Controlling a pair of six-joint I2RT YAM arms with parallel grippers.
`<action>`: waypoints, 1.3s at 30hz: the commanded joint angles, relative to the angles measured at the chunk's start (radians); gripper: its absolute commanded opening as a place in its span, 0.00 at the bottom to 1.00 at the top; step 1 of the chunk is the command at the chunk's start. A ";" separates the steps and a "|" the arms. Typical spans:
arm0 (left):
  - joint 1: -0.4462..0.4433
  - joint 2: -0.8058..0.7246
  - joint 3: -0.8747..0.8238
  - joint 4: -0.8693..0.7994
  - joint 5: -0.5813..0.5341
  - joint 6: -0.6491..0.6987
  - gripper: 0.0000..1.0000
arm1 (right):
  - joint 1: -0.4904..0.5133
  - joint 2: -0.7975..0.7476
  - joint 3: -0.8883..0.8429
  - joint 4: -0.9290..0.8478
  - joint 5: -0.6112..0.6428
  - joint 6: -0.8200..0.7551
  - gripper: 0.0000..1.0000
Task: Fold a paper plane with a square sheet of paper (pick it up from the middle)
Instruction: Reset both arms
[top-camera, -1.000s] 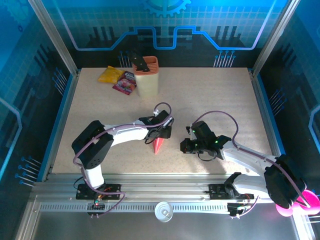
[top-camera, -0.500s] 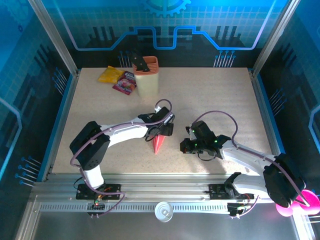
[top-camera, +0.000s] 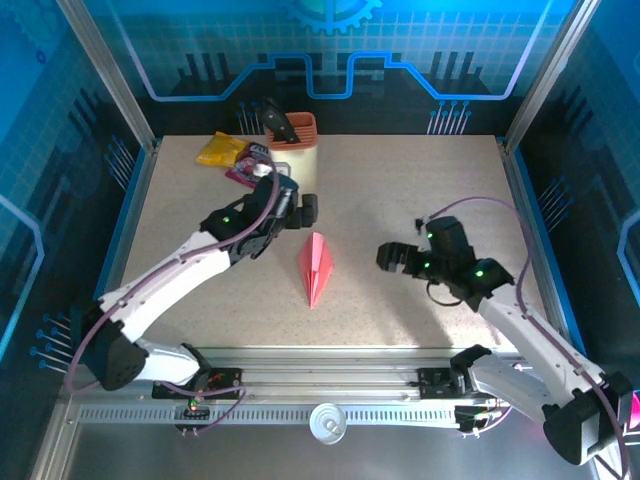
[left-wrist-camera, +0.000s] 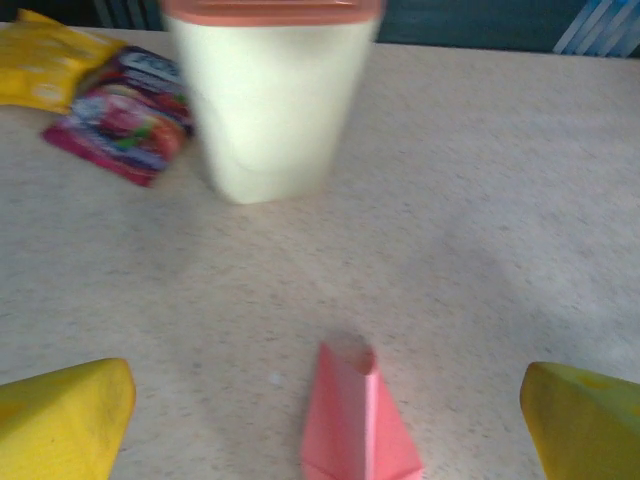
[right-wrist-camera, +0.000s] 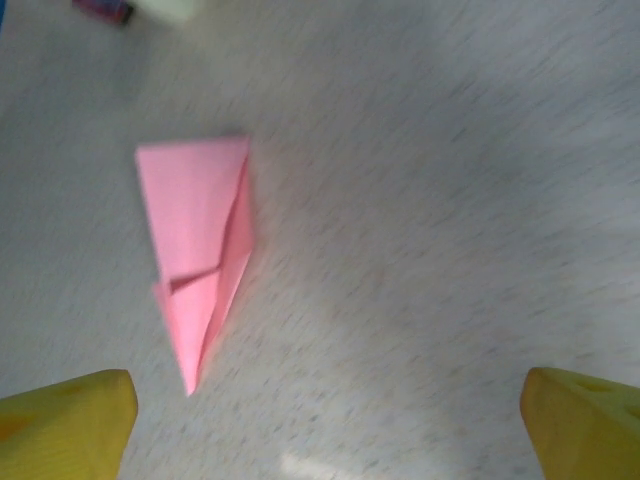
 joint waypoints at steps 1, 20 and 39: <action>0.037 -0.109 -0.147 0.074 -0.120 0.087 1.00 | -0.090 -0.009 0.063 -0.140 0.158 -0.064 0.99; 0.497 -0.175 -0.759 0.924 -0.133 0.396 1.00 | -0.258 0.317 -0.221 0.710 0.595 -0.445 0.99; 0.581 0.232 -0.859 1.468 0.266 0.432 1.00 | -0.340 0.596 -0.431 1.508 0.180 -0.598 0.99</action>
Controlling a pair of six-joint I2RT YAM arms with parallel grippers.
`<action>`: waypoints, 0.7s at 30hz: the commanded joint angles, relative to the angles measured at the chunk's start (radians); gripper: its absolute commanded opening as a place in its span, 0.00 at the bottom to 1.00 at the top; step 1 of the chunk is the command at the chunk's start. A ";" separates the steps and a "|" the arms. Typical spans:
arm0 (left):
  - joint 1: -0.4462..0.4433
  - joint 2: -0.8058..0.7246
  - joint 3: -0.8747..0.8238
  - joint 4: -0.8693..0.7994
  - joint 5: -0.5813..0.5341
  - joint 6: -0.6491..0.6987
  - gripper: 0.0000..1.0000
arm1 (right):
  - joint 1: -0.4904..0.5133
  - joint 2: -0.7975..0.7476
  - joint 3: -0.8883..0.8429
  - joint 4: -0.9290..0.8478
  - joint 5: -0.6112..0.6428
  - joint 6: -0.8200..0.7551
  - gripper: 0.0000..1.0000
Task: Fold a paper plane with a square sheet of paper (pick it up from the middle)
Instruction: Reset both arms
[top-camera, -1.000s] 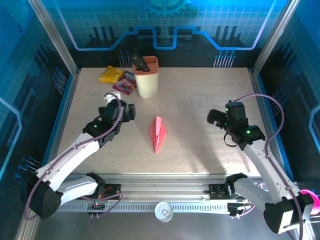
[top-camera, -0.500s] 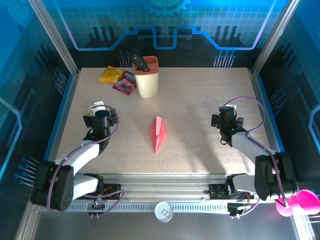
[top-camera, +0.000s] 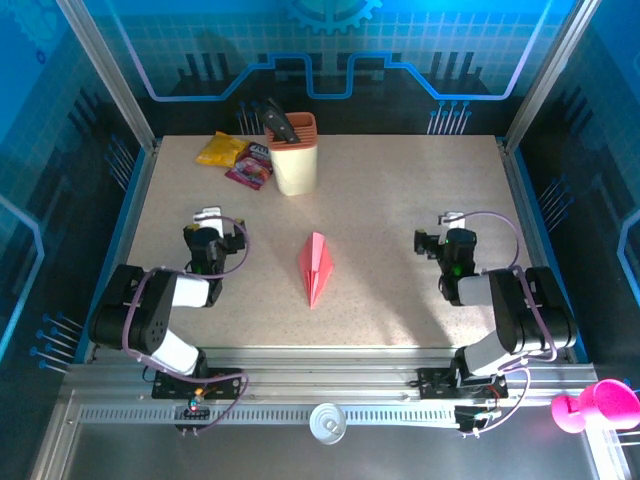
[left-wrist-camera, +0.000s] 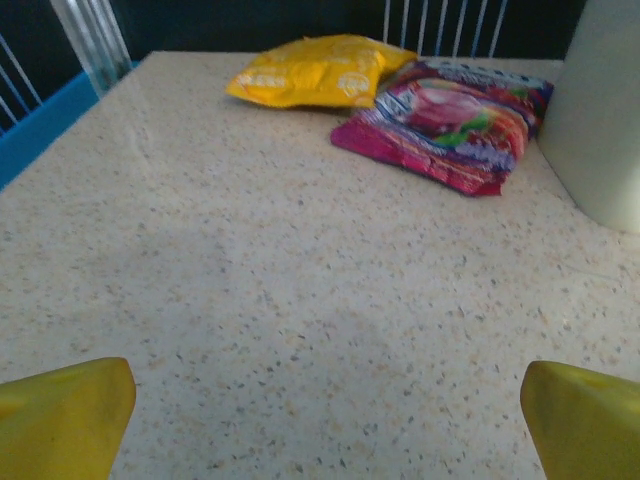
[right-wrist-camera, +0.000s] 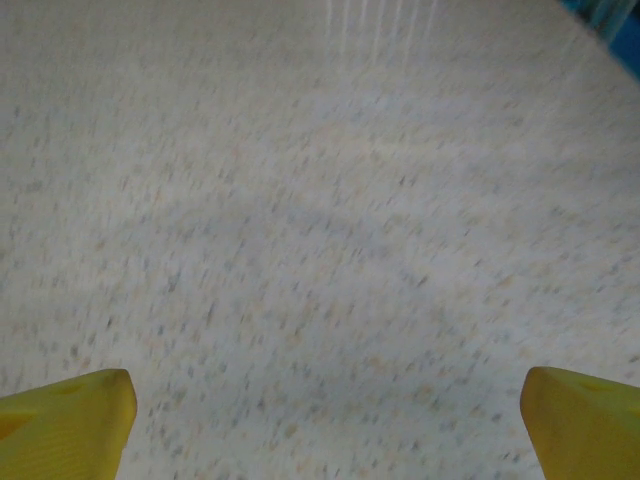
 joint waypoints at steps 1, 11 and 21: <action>0.039 0.019 0.012 0.047 0.128 -0.011 1.00 | 0.001 0.011 0.029 0.128 -0.073 -0.047 0.99; 0.051 0.013 0.014 0.028 0.160 -0.016 1.00 | 0.045 0.009 0.038 0.108 0.024 -0.064 0.99; 0.051 0.013 0.014 0.030 0.159 -0.016 1.00 | 0.014 0.005 0.043 0.091 -0.042 -0.049 0.99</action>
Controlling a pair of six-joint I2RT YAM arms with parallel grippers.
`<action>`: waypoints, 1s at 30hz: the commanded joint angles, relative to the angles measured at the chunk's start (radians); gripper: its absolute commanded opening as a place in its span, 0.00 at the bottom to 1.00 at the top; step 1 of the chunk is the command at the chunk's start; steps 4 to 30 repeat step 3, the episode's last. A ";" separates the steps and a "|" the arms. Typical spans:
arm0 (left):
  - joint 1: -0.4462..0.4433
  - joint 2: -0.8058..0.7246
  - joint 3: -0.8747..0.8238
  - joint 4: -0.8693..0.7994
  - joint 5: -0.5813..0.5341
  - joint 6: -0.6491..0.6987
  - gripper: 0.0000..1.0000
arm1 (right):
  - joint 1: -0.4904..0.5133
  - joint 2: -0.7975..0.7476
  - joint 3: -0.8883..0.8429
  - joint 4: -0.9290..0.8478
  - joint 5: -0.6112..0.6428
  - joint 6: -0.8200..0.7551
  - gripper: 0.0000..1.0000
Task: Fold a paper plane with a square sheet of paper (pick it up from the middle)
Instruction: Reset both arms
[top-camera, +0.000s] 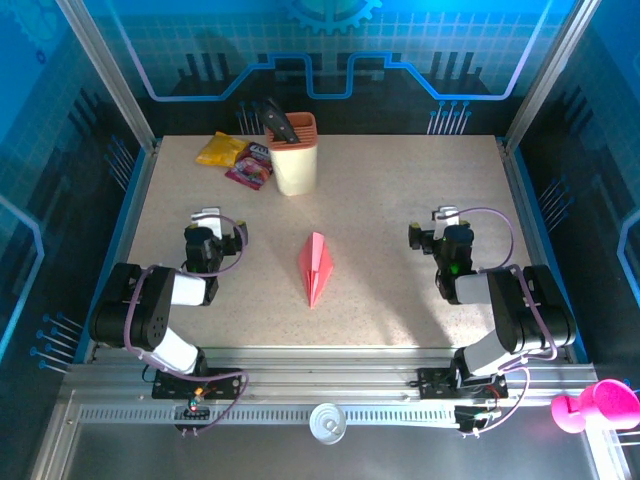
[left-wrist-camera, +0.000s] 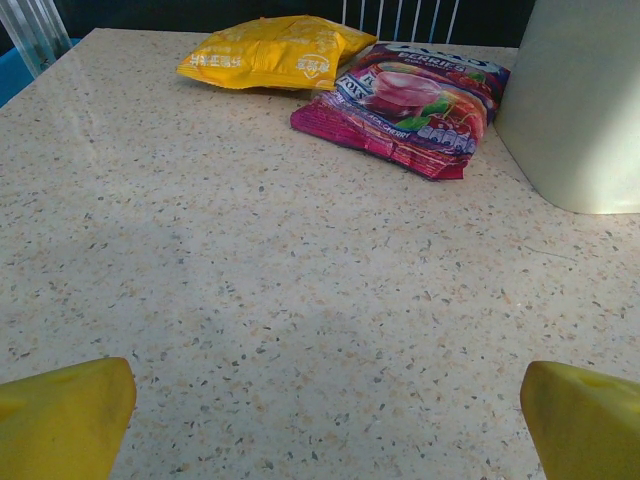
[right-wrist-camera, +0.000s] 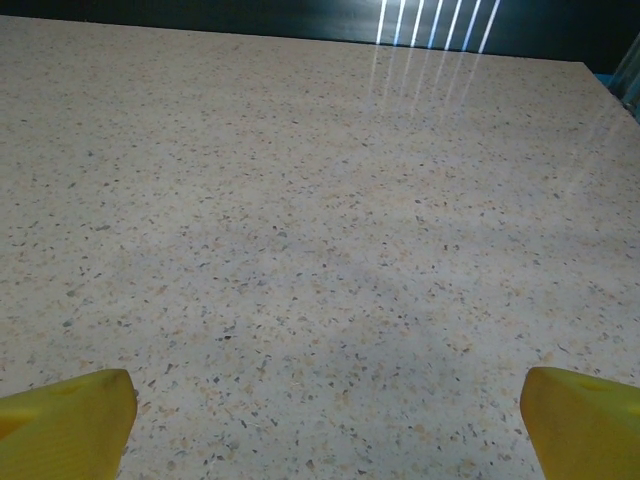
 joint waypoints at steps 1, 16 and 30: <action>-0.001 0.004 0.014 0.031 0.021 -0.009 1.00 | -0.012 0.004 0.018 0.033 -0.019 -0.005 0.99; 0.000 0.004 0.014 0.030 0.021 -0.008 1.00 | -0.003 0.004 0.016 0.037 -0.008 -0.014 0.99; 0.000 0.004 0.014 0.030 0.021 -0.008 1.00 | -0.003 0.004 0.016 0.037 -0.008 -0.014 0.99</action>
